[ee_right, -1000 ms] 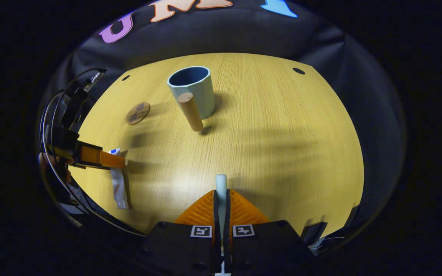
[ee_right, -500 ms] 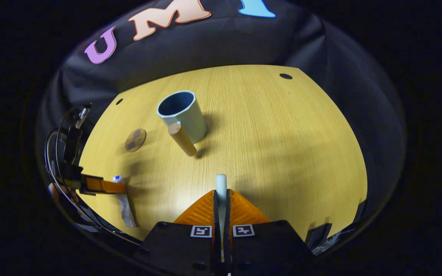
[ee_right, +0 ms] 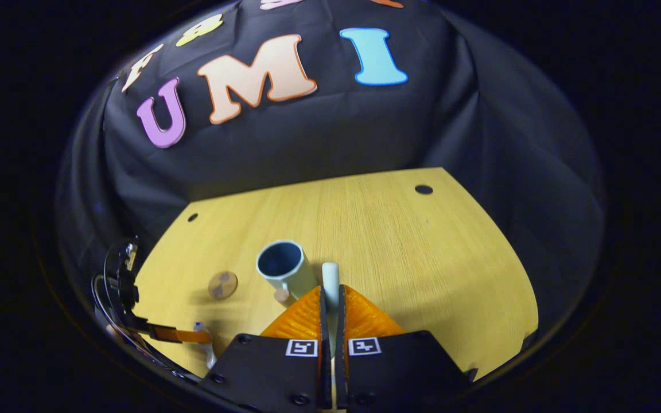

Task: Put the toothbrush and toothpaste on the desktop into the cup, then pick up the cup and place it on the coaster on the desktop.

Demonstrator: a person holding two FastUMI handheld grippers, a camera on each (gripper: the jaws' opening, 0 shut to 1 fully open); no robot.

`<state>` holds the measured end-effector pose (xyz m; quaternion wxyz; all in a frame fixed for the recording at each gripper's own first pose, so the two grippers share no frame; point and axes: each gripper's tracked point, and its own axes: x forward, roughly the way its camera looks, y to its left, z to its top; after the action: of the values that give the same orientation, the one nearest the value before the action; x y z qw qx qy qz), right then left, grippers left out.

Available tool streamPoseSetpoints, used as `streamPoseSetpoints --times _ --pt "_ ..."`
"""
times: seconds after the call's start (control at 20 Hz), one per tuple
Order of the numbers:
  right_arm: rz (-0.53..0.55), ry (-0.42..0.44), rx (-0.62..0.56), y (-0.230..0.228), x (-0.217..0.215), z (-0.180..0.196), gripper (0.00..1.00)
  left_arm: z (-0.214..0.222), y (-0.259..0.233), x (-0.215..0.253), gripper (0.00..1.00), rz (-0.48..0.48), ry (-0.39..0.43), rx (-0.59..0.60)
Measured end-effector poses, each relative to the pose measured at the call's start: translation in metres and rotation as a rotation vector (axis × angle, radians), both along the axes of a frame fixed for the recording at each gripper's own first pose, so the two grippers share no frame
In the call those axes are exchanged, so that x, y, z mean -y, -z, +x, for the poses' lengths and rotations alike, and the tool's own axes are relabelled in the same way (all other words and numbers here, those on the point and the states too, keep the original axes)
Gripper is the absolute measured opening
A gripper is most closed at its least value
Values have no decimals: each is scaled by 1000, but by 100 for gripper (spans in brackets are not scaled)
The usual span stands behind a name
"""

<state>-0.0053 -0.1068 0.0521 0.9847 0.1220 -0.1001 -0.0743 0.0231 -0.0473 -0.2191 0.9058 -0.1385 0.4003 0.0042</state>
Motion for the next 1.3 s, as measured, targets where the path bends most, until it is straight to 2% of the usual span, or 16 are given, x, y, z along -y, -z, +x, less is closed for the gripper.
streamPoseSetpoints --times 0.1,0.3,0.45,0.6,0.8,0.95,1.15,1.3 --pt "-6 -25 90 -31 -4 3 5 5 -17 2 2 25 37 74" --pt "-45 -74 254 -83 -11 5 5 10 -57 14 2 2 91 231" --pt "-53 -93 373 -125 -20 15 5 10 -81 10 2 35 103 336" --pt "-64 -101 440 -144 -26 25 5 17 -108 11 1 44 108 458" --pt "-105 -87 465 -147 -29 56 5 30 -131 14 1 70 128 584" --pt "-114 -108 425 -130 -36 91 5 47 -152 16 1 78 141 694" --pt "-161 -99 388 -105 -47 109 5 60 -175 22 1 99 166 765" --pt "-180 -123 352 -85 -57 116 7 66 -184 36 1 125 222 782"
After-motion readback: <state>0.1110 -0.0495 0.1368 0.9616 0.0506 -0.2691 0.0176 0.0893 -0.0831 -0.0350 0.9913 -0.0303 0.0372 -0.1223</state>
